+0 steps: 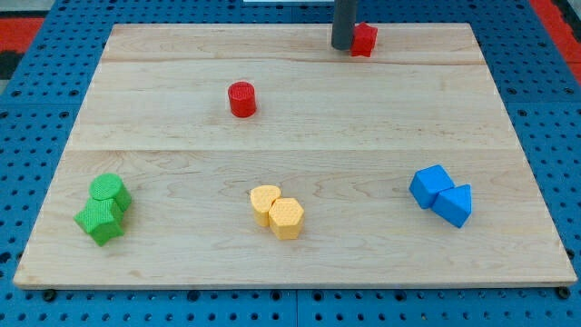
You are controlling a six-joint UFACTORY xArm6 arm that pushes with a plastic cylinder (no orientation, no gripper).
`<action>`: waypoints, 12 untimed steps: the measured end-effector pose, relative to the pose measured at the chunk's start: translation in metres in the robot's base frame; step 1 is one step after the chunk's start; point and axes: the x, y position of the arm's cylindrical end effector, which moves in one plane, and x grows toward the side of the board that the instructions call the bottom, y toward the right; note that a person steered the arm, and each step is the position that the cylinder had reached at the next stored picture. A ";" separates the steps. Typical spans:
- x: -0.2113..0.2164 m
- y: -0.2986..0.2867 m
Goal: Point your arm at the red circle
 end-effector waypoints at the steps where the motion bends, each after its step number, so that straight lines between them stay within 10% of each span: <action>1: 0.033 0.000; 6: 0.189 -0.072; 12: 0.187 -0.174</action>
